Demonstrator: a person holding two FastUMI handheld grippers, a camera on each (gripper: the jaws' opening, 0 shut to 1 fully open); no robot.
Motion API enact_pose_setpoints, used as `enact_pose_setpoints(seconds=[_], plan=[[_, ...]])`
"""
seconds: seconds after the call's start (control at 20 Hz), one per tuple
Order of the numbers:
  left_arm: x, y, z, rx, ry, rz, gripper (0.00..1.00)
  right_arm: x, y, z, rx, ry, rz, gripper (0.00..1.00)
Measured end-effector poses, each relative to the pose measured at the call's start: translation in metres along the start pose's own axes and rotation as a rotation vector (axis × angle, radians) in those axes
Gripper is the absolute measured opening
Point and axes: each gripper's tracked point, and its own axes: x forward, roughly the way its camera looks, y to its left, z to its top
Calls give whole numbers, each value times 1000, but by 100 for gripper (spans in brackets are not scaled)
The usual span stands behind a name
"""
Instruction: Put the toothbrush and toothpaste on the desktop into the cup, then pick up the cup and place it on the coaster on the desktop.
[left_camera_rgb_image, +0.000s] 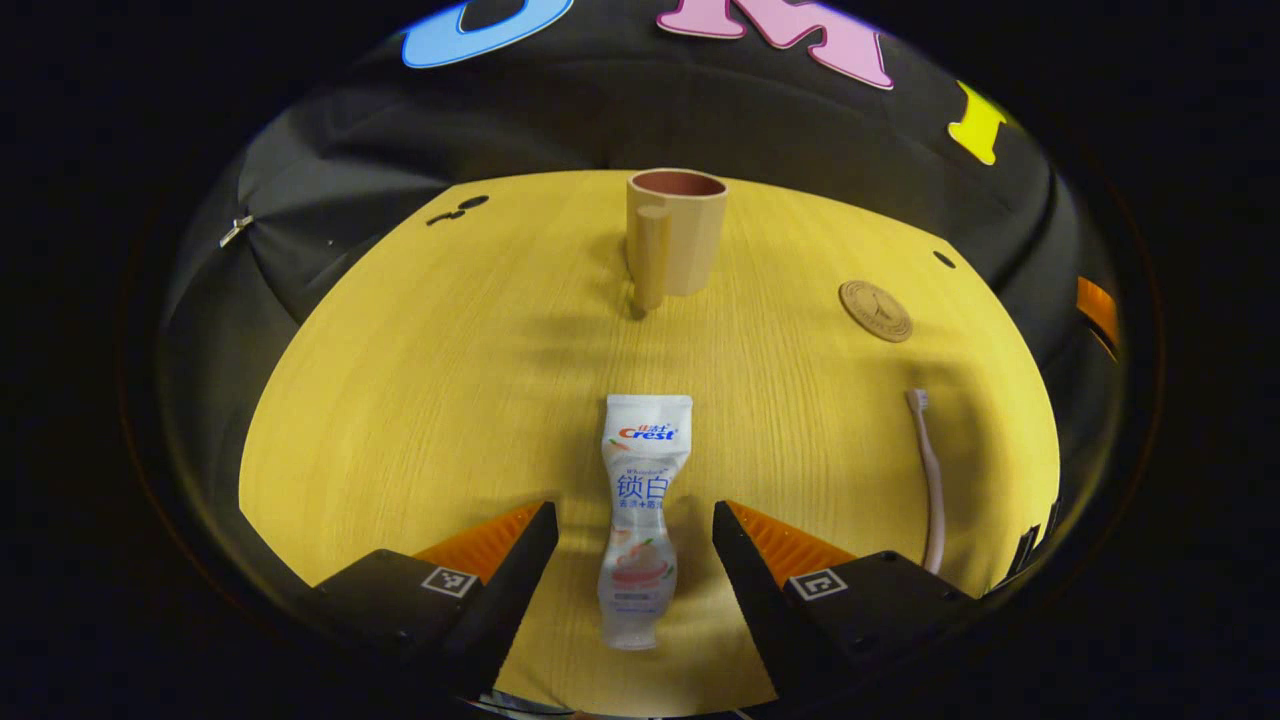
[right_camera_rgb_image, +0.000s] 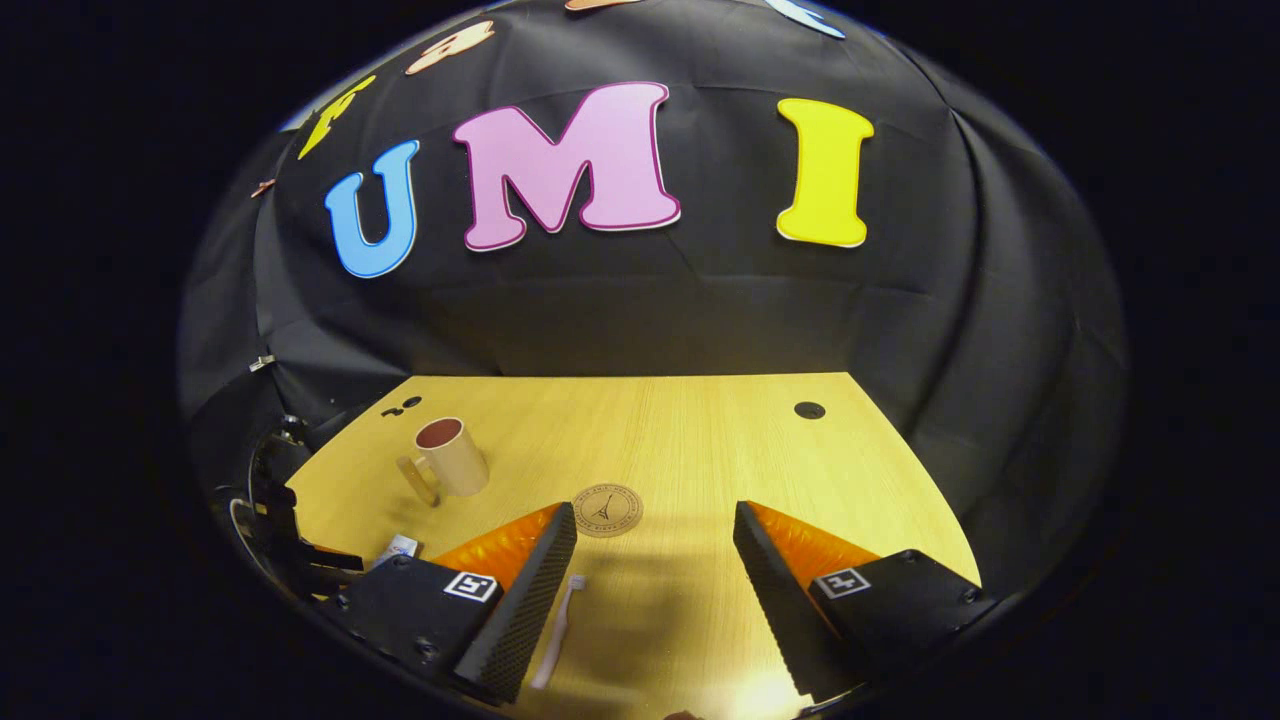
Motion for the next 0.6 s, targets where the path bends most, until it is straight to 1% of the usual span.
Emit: enact_pose_setpoints(seconds=[0.15,0.25,0.35,0.4,0.45,0.5,0.55,0.6], plan=[[11,1,-4,-4,50,12,97,9,-1,-11,16,32,12,99],[15,-2,0,8,53,6,95,12,1,-16,37,49,25,99],[16,-6,0,30,77,-7,85,14,5,-26,41,68,43,99],[15,-9,-1,41,90,-12,79,13,5,-32,33,79,45,99],[16,-11,-1,49,97,-18,75,13,6,-37,27,92,45,99],[16,-12,0,57,102,-18,58,11,7,-43,23,108,47,99],[17,-17,0,59,103,-20,60,10,9,-48,21,125,48,99],[19,-19,1,62,104,-17,47,7,9,-55,21,144,42,99]])
